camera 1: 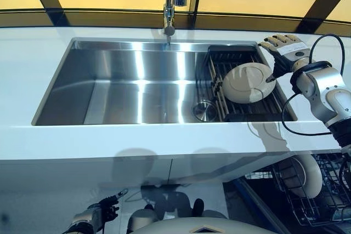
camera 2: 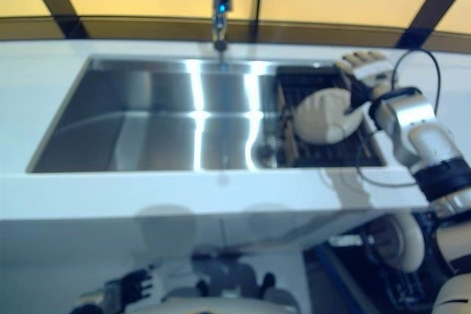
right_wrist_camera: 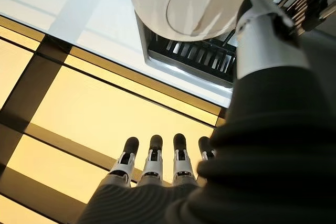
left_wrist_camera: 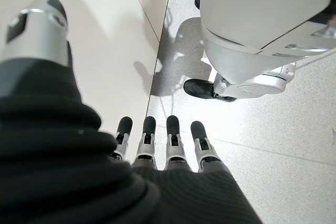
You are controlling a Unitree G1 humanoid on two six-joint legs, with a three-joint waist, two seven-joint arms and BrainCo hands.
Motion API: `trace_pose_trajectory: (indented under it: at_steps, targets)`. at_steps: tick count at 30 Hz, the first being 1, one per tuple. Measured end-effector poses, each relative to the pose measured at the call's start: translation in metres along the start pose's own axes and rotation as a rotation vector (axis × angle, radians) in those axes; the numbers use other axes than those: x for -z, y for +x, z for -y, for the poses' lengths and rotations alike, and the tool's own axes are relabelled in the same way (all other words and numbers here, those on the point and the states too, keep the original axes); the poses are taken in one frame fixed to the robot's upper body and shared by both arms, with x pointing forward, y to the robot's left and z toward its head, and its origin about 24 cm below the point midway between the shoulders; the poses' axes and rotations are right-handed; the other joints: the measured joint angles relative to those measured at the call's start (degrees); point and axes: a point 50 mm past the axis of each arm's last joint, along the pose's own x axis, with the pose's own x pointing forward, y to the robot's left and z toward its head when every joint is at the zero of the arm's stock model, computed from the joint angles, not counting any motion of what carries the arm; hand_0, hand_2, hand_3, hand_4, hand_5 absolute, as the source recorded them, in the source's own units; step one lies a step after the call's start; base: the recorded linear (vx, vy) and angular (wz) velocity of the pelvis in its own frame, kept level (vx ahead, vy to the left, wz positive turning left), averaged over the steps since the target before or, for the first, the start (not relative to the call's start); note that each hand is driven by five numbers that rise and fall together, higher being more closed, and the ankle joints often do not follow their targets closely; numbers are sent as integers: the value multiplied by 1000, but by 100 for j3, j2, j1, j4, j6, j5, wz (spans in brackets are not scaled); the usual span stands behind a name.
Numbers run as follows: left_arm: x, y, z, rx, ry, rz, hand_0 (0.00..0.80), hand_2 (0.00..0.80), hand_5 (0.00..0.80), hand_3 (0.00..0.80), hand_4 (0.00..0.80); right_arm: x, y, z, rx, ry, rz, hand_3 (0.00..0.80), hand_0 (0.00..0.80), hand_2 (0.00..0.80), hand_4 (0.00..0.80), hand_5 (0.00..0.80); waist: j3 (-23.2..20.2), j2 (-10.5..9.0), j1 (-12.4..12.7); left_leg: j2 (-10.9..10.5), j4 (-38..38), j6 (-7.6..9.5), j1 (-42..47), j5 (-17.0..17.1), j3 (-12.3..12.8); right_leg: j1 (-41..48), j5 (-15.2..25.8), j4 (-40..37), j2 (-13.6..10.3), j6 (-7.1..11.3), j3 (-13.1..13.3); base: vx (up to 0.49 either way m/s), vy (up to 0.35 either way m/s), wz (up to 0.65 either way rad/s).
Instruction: Take plates into dishwasher
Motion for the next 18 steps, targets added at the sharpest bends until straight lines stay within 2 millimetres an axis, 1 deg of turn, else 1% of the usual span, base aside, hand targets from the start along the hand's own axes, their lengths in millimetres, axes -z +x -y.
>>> trace_pose_trajectory:
  at_steps: [3, 10, 18]
  targets:
    - [-1, 0, 0, 2, 0, 3, 0, 0, 0, 0, 0, -1, -2, -7, -21, 0, 9, 0, 0, 0, 0, 0, 10, -2, -5, 4, 0, 0, 2, 0, 2, 1, 0, 0, 3, 1, 10, 0, 0, 0]
    - [-9, -1, 4, 16, 7, 35, 0, 0, 0, 0, 0, -5, -9, -33, -115, -6, 31, 0, 0, 0, 0, 0, 124, -12, -18, 9, 1, 0, 5, 0, 10, 0, 1, 3, 10, -1, 23, 0, 0, 0]
    - [-10, -1, 3, 16, 3, 40, 0, 0, 0, 0, 0, -7, -15, -49, -166, -82, 48, 0, 0, 0, 0, 0, 136, -12, -62, 14, -1, 0, 4, -1, 21, -3, -3, 1, 13, 4, 30, 0, 0, 0]
